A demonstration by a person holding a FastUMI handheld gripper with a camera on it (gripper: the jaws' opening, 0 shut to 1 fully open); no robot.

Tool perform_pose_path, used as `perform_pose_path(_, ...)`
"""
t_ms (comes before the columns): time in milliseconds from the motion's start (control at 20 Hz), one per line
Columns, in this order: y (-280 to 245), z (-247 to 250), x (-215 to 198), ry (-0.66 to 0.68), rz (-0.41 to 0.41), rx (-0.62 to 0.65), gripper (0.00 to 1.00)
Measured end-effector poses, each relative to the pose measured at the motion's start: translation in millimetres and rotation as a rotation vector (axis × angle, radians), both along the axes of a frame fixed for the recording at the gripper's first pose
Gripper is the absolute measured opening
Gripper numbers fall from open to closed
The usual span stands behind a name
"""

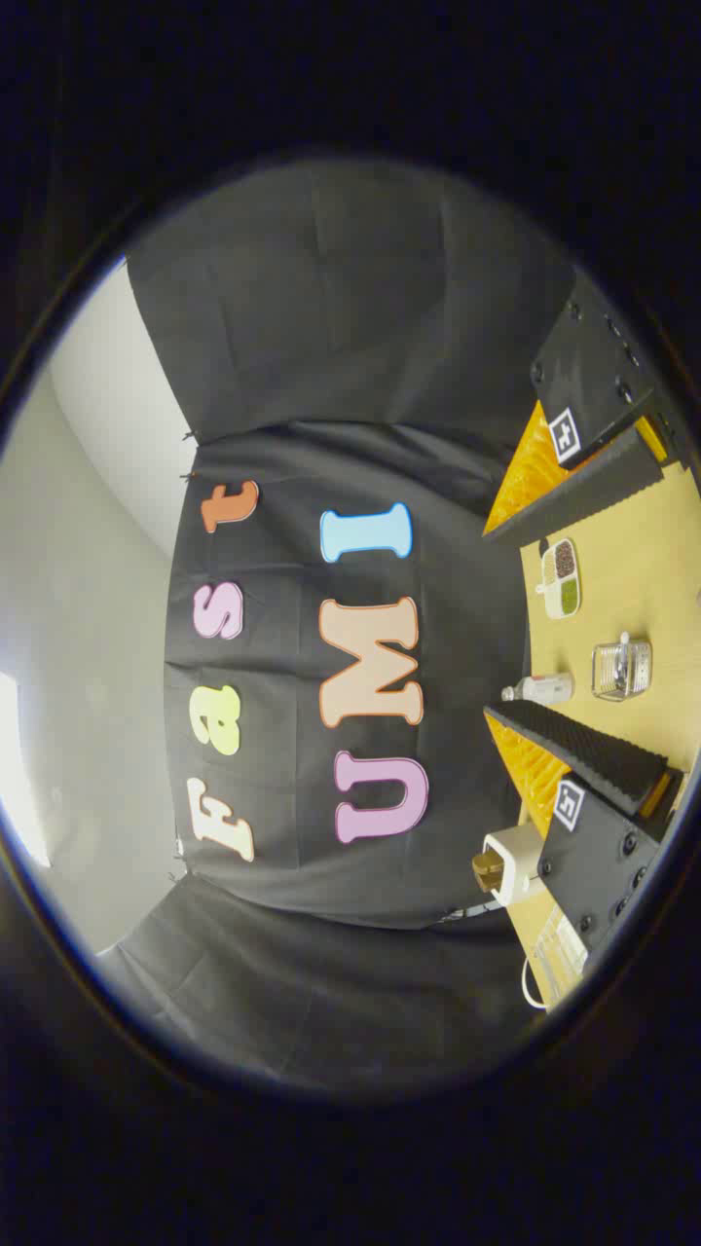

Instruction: Take the plate from the dish rack, then take the spoon from the basket and place it into the plate.

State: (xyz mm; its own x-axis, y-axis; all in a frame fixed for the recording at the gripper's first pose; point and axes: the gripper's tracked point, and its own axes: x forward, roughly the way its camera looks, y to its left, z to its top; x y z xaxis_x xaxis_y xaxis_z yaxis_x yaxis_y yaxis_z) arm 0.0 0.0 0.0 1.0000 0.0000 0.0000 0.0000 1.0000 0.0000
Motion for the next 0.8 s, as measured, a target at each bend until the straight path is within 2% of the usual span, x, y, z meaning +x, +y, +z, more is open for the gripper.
perform_pose_path(800, -16.1, 8.4, -1.0, -0.013, -0.013, -0.006, 1.00)
